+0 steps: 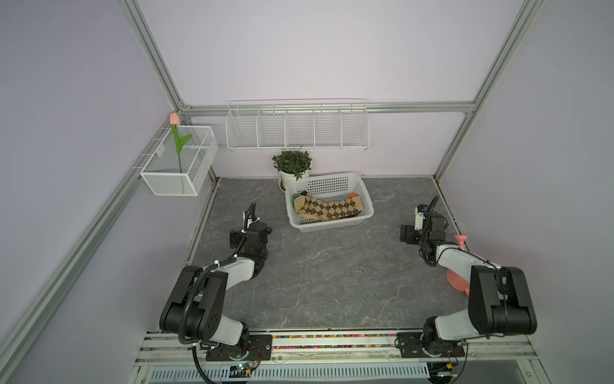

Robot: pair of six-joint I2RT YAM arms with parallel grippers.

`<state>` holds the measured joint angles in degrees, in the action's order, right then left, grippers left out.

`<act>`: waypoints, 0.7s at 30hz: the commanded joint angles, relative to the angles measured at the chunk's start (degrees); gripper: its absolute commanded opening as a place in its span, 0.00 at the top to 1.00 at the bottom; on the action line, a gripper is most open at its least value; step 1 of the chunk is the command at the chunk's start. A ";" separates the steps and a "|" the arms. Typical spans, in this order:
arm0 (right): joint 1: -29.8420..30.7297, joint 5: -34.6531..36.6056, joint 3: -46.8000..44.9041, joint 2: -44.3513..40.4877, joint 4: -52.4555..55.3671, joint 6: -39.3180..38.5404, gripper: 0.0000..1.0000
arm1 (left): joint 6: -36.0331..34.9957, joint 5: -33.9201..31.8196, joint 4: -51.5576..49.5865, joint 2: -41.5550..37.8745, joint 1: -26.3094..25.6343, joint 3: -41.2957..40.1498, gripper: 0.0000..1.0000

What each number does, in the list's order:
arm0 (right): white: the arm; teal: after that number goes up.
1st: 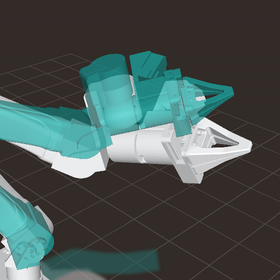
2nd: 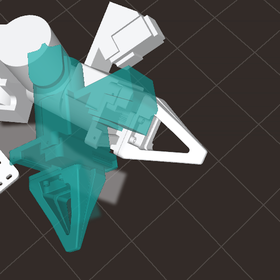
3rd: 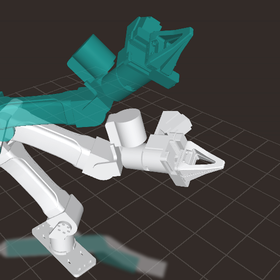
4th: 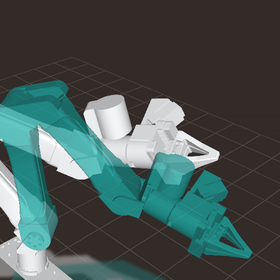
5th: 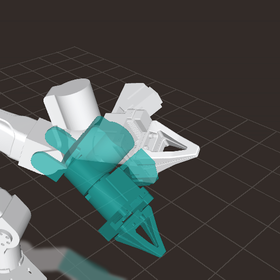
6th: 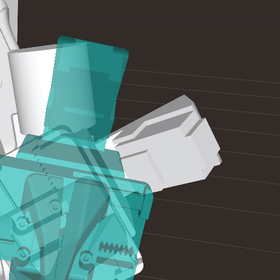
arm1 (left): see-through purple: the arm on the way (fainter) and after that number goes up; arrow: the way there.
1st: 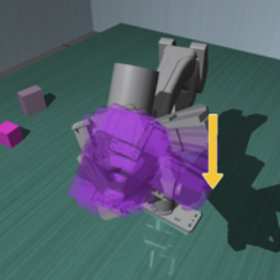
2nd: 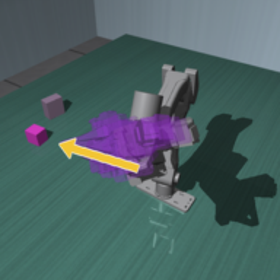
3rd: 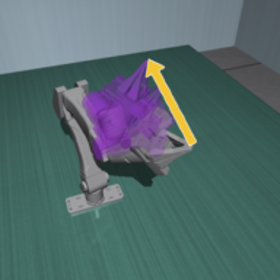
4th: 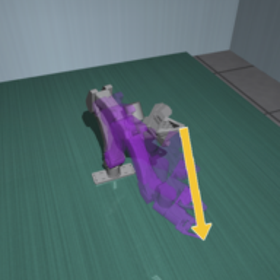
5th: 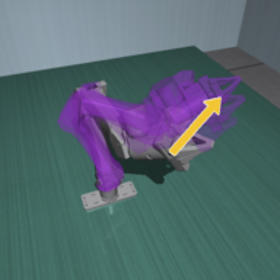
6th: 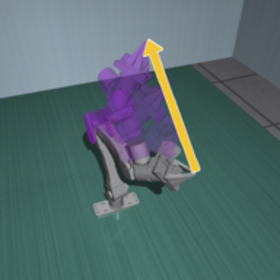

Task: Place the socks together as a pair
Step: Reset both arms

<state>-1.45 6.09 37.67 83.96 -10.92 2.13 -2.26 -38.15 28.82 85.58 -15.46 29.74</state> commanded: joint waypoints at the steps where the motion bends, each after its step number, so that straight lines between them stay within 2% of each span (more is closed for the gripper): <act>1: -0.69 2.29 -0.95 -1.86 -14.96 -1.68 0.11 | -1.62 3.53 9.78 0.40 1.11 -0.72 0.01; 3: -0.90 2.21 -2.78 -3.14 -16.97 -1.34 0.11 | -0.67 6.71 9.11 0.03 2.55 -0.76 0.00; 6: -1.54 1.09 -6.45 -6.01 -18.33 0.13 0.11 | 1.19 15.43 10.14 -1.35 6.41 -2.76 0.00; 8: -2.49 1.01 -10.26 -4.90 -23.07 1.73 0.11 | 3.06 21.75 14.70 -0.72 9.62 -5.71 0.00; 9: -2.97 1.52 -13.62 -2.41 -30.60 2.85 0.11 | 3.27 22.81 22.09 1.85 10.76 -7.75 0.00; 10: -4.26 -0.56 -14.94 -0.51 -35.01 3.74 0.11 | 2.51 22.66 27.42 3.52 10.81 -9.26 0.00; 12: -4.96 -2.11 -12.82 -1.48 -28.85 3.89 0.11 | 3.56 22.09 18.80 0.79 10.76 -7.30 0.00; 14: -4.63 -5.17 -15.94 -1.28 -35.85 2.02 0.11 | 3.77 22.01 15.08 0.81 10.79 -5.27 0.00; 15: -3.08 -3.07 -17.92 -1.91 -38.24 0.71 0.12 | 4.10 21.88 15.39 1.26 10.80 -4.98 0.00; 16: -0.60 1.86 -20.66 -0.34 -43.67 -0.12 0.12 | 3.70 21.99 15.32 1.10 10.81 -5.11 0.01; 17: 0.44 5.10 -22.97 5.37 -55.07 -0.67 0.12 | 3.81 22.07 15.02 1.08 10.74 -4.97 0.00; 18: 0.91 5.96 -24.51 8.87 -63.96 -1.56 0.12 | 3.76 22.05 15.45 1.17 10.80 -5.12 0.00; 20: 1.82 9.66 -23.92 1.64 -51.56 -0.05 0.12 | 3.84 22.07 15.21 1.13 10.79 -5.12 0.00; 21: 1.67 9.52 -23.04 1.24 -49.88 0.00 0.11 | 3.83 22.05 15.32 1.17 10.81 -5.13 0.00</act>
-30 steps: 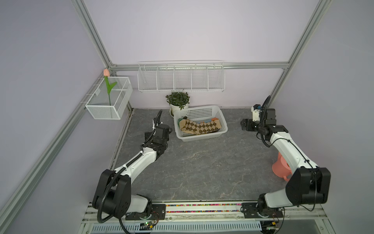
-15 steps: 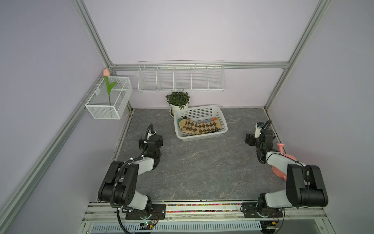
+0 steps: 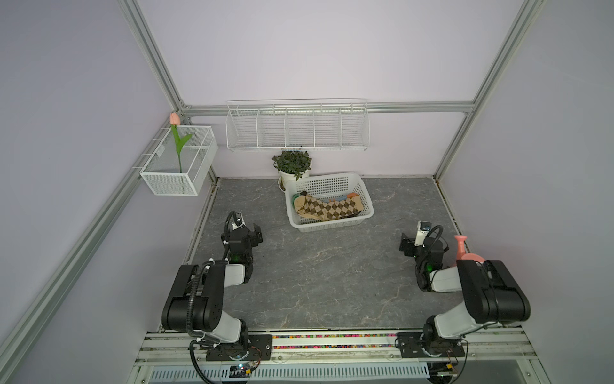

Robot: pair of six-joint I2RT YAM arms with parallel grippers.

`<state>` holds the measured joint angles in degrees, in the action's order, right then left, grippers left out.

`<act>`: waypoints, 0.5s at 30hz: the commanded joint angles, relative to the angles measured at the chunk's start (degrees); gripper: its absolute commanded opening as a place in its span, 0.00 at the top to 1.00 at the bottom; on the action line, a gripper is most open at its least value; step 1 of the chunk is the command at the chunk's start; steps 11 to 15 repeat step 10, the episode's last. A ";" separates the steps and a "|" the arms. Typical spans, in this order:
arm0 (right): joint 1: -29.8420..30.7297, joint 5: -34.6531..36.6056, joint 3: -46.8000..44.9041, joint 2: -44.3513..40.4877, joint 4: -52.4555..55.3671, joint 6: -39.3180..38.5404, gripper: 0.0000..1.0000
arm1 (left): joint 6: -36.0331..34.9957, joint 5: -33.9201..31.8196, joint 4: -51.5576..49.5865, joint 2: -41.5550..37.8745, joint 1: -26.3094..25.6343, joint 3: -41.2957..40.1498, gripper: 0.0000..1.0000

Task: Place the socks together as a pair
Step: Reset both arms

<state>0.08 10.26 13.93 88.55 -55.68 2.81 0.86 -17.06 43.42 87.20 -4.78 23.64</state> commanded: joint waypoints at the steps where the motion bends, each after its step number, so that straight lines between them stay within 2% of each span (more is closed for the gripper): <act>1: 0.51 4.97 0.88 -1.83 -6.73 -1.64 0.11 | 0.64 0.97 0.62 -0.46 0.11 1.07 0.00; 4: 1.91 4.45 -0.91 1.38 -14.69 -4.04 0.11 | 0.67 0.97 0.63 -0.45 0.12 1.06 0.00; 6: 1.93 3.01 0.26 0.35 -10.89 -4.30 0.11 | 0.70 0.95 0.65 -0.45 0.05 1.10 0.00; 15: 1.92 4.05 -0.55 0.34 -12.14 -4.34 0.11 | 0.72 0.98 0.57 -0.51 0.09 1.11 0.00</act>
